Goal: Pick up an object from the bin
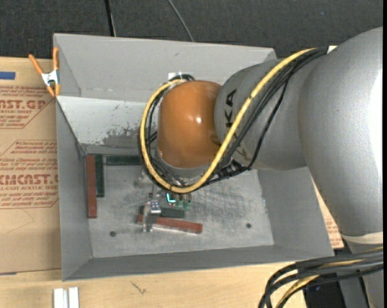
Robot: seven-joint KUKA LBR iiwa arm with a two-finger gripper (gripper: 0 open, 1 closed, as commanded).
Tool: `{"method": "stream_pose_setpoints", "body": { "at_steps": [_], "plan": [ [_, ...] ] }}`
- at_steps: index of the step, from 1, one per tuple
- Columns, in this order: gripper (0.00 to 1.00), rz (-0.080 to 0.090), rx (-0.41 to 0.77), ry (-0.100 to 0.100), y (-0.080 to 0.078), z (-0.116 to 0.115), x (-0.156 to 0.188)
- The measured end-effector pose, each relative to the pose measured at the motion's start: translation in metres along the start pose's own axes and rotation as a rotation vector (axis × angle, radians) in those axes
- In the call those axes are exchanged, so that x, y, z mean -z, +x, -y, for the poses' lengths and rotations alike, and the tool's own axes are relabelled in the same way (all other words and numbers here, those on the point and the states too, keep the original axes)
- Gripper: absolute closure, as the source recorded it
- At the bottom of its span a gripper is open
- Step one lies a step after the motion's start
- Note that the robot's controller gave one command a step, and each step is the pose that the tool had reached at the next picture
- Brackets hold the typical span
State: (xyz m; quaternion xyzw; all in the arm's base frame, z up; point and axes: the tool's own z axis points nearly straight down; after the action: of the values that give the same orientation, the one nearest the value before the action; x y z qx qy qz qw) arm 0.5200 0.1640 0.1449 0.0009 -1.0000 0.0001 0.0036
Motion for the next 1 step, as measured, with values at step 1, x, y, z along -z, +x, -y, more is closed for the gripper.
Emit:
{"method": "stream_pose_setpoints", "body": {
  "at_steps": [1],
  "plan": [
    [0.0,0.007,-0.001,-0.001,-0.0021,0.0008,0.004]
  ]
}}
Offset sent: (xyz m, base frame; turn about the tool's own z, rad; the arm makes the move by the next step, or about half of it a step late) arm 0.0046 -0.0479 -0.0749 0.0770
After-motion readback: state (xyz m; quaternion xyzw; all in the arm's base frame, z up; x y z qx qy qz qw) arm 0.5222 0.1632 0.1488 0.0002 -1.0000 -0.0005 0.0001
